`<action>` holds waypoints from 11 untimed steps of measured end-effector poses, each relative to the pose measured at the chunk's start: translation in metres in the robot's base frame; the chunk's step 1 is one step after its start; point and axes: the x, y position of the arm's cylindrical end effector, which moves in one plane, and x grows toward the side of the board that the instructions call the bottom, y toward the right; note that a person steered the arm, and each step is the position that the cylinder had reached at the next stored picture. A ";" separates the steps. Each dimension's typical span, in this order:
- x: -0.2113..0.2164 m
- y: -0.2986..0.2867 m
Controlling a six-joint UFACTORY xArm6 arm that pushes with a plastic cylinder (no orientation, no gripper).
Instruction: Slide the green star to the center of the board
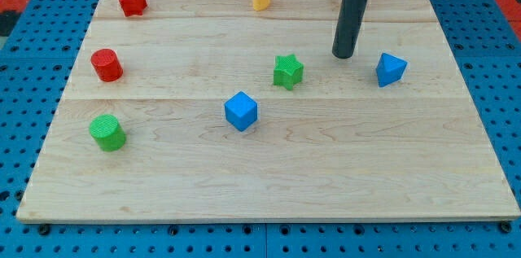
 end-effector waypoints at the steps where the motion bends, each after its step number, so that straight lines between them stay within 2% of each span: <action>1: -0.015 0.000; 3: -0.039 0.000; 4: -0.033 0.006; 6: 0.041 -0.002; 7: 0.041 -0.040; 8: 0.022 -0.110; 9: 0.020 -0.135; 10: 0.029 -0.239; 11: 0.072 -0.291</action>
